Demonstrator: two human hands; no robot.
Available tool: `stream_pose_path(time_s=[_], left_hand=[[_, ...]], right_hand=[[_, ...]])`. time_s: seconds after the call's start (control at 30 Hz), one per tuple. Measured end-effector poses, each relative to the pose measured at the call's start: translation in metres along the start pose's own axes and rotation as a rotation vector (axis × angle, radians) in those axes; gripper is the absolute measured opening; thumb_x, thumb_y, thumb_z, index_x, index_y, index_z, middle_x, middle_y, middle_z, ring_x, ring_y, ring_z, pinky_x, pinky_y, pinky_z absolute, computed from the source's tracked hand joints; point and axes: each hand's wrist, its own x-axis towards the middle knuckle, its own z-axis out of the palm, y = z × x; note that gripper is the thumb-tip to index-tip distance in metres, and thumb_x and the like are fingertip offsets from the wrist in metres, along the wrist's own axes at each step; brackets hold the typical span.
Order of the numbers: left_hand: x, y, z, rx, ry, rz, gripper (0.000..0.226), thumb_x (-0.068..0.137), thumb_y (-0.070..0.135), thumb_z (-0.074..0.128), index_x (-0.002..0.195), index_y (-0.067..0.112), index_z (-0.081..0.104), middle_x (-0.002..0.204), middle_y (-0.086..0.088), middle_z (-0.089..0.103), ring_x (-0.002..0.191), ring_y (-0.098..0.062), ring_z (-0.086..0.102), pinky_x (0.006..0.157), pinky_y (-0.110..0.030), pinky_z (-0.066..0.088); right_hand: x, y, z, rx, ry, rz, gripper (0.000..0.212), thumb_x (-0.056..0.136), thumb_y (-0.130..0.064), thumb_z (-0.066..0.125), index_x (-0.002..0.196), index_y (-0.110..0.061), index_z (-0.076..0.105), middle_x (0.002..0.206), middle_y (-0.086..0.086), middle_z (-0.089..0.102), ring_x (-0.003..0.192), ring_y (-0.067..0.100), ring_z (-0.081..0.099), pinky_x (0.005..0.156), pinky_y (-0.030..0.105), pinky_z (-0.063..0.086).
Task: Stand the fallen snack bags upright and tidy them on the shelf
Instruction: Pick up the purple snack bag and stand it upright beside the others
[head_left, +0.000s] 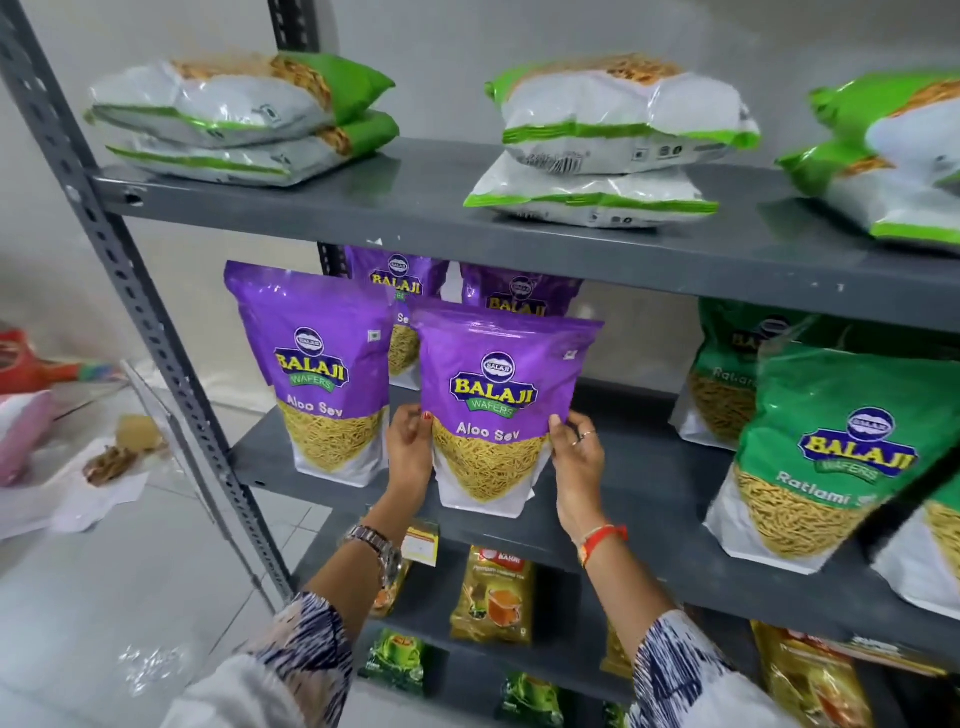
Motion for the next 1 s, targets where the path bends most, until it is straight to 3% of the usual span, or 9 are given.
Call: stream_pose_path(time_s=[0.13, 0.2, 0.3, 0.4, 0.57, 0.67, 0.8, 0.93, 1.0], left_hand=[[-0.004, -0.009, 0.002, 0.053, -0.028, 0.007, 0.008, 0.095, 0.01, 0.038, 0.099, 0.011, 0.044, 0.081, 0.0, 0.054, 0.076, -0.009, 0.052, 0.068, -0.015, 0.045], [-0.007, -0.013, 0.002, 0.057, -0.046, -0.014, 0.01, 0.096, 0.012, 0.035, 0.1, 0.011, 0.043, 0.089, -0.003, 0.056, 0.084, -0.014, 0.052, 0.072, -0.02, 0.043], [-0.007, -0.016, 0.001, 0.013, -0.071, -0.066, 0.016, 0.097, 0.016, 0.034, 0.106, 0.011, 0.046, 0.098, -0.002, 0.054, 0.09, -0.014, 0.052, 0.075, -0.021, 0.041], [-0.004, -0.016, -0.002, -0.015, -0.08, -0.102, 0.022, 0.097, 0.017, 0.034, 0.108, 0.005, 0.049, 0.104, -0.008, 0.055, 0.099, -0.02, 0.051, 0.078, -0.024, 0.042], [-0.001, -0.01, -0.004, -0.006, -0.074, -0.148, 0.032, 0.097, 0.019, 0.033, 0.12, 0.001, 0.046, 0.104, -0.003, 0.053, 0.095, -0.016, 0.051, 0.074, -0.019, 0.04], [-0.001, -0.016, 0.003, 0.001, -0.117, -0.171, 0.036, 0.097, 0.022, 0.034, 0.123, -0.001, 0.044, 0.113, -0.01, 0.055, 0.107, -0.022, 0.051, 0.083, -0.026, 0.042], [-0.004, -0.02, -0.001, -0.015, -0.037, -0.152, 0.04, 0.096, 0.029, 0.033, 0.125, 0.004, 0.043, 0.122, -0.013, 0.055, 0.115, -0.028, 0.052, 0.092, -0.033, 0.041], [-0.026, -0.021, 0.007, -0.012, 0.047, -0.043, 0.048, 0.096, 0.033, 0.031, 0.139, 0.011, 0.027, 0.131, -0.002, 0.044, 0.115, -0.014, 0.045, 0.091, -0.027, 0.036], [-0.042, -0.028, 0.017, -0.009, 0.07, 0.064, 0.059, 0.094, 0.041, 0.032, 0.145, 0.017, 0.014, 0.143, 0.004, 0.031, 0.125, -0.007, 0.035, 0.095, -0.02, 0.035]], right_hand=[[-0.002, 0.014, -0.004, -0.047, -0.025, 0.035, 0.028, 0.094, -0.019, 0.049, 0.12, -0.009, 0.05, 0.11, 0.006, 0.066, 0.094, 0.01, 0.066, 0.082, 0.023, 0.055], [-0.005, 0.022, -0.003, -0.087, -0.034, 0.075, 0.037, 0.094, -0.032, 0.047, 0.126, -0.013, 0.048, 0.116, 0.001, 0.064, 0.095, 0.001, 0.065, 0.076, 0.017, 0.054], [-0.008, 0.033, 0.002, -0.111, -0.064, 0.162, 0.055, 0.081, -0.065, 0.047, 0.122, -0.028, 0.051, 0.124, 0.0, 0.062, 0.108, 0.011, 0.063, 0.091, 0.036, 0.054], [-0.007, 0.037, 0.011, -0.075, -0.055, 0.182, 0.063, 0.068, -0.078, 0.05, 0.115, -0.036, 0.054, 0.126, 0.001, 0.061, 0.114, 0.017, 0.06, 0.099, 0.047, 0.048], [-0.008, 0.033, 0.017, -0.06, -0.053, 0.158, 0.051, 0.08, -0.06, 0.045, 0.117, -0.025, 0.054, 0.118, 0.004, 0.065, 0.107, 0.019, 0.064, 0.096, 0.047, 0.051], [-0.007, 0.036, 0.009, -0.066, -0.016, 0.163, 0.054, 0.08, -0.061, 0.045, 0.12, -0.025, 0.052, 0.119, 0.002, 0.065, 0.107, 0.017, 0.064, 0.094, 0.044, 0.053], [-0.008, 0.038, 0.011, -0.062, -0.026, 0.163, 0.057, 0.081, -0.063, 0.049, 0.122, -0.024, 0.052, 0.119, 0.004, 0.065, 0.109, 0.019, 0.064, 0.092, 0.043, 0.053], [-0.012, 0.038, 0.002, -0.078, 0.049, 0.129, 0.042, 0.082, -0.058, 0.052, 0.114, -0.031, 0.055, 0.12, -0.005, 0.06, 0.112, 0.01, 0.057, 0.099, 0.039, 0.046], [-0.019, 0.035, -0.012, -0.068, 0.116, 0.088, 0.027, 0.087, -0.044, 0.054, 0.112, -0.033, 0.054, 0.121, -0.01, 0.056, 0.113, 0.005, 0.052, 0.102, 0.036, 0.041]])
